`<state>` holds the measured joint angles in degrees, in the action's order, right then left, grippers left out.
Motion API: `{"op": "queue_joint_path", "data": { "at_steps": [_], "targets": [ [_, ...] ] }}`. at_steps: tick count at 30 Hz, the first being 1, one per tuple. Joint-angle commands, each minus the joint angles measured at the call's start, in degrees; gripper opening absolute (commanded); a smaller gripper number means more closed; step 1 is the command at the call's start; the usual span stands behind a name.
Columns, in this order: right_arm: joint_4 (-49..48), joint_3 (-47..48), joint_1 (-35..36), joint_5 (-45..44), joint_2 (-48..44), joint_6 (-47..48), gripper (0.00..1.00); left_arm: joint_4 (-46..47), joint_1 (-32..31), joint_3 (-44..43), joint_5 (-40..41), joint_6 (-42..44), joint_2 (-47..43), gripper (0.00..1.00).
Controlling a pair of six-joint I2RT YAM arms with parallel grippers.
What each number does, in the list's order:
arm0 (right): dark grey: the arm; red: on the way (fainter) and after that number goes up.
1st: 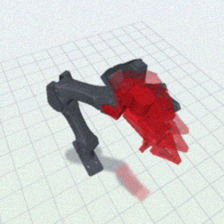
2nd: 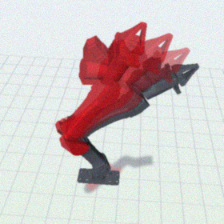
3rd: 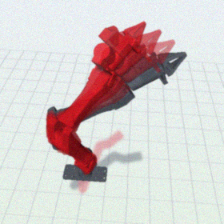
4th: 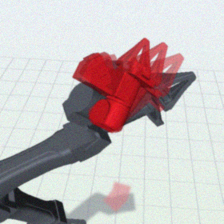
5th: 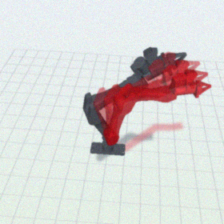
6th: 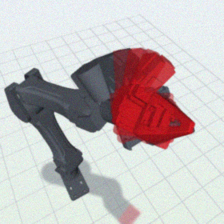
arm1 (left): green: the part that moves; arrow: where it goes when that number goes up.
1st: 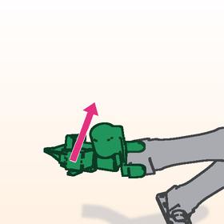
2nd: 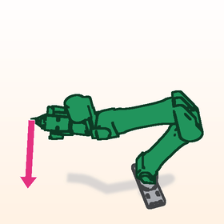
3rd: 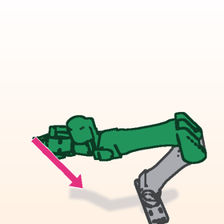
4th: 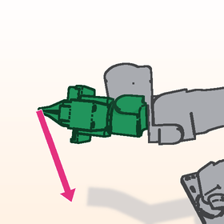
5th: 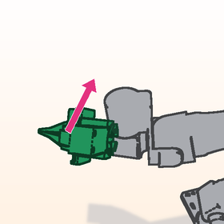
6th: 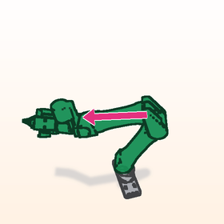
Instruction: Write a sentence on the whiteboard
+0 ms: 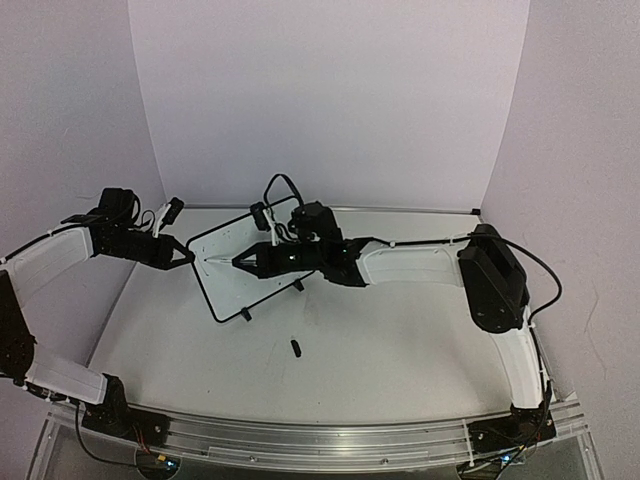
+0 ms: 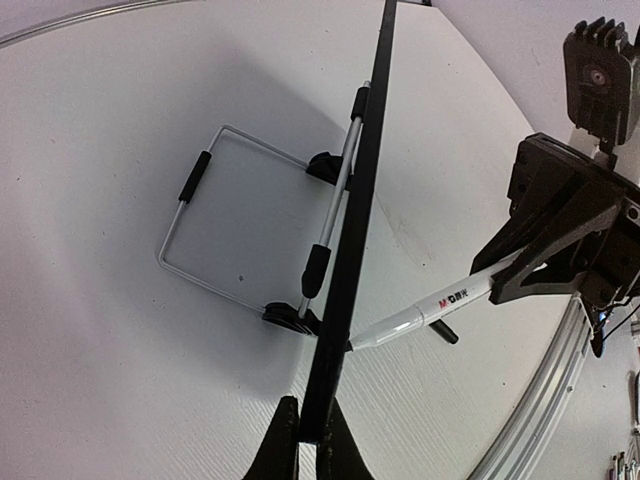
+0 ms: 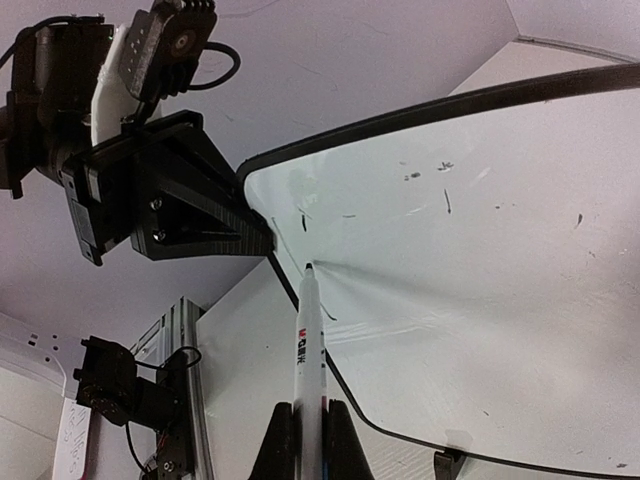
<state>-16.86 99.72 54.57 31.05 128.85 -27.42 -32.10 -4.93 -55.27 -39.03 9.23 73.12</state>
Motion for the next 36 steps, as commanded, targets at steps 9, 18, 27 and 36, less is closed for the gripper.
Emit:
{"op": "queue_joint_path", "data": {
  "at_steps": [9, 18, 27, 36],
  "targets": [
    [1.1, 2.6, 0.7, 0.6, 3.1, 1.1, 0.00, -0.8, 0.2, -0.9, 0.8, 0.3, -1.2, 0.00],
    [0.2, 0.2, 0.7, -4.8, 0.6, 0.9, 0.00, -0.8, 0.2, -0.9, 0.8, 0.3, -1.3, 0.00],
    [-1.7, -1.4, 0.6, -5.1, -2.0, 0.7, 0.00, -0.8, 0.2, -0.9, 0.9, 0.3, -1.4, 0.00],
    [-1.7, -0.5, 0.6, -7.4, -2.1, 1.5, 0.00, -0.8, 0.2, -0.9, 0.8, 0.4, -1.4, 0.00]
  ]
}}
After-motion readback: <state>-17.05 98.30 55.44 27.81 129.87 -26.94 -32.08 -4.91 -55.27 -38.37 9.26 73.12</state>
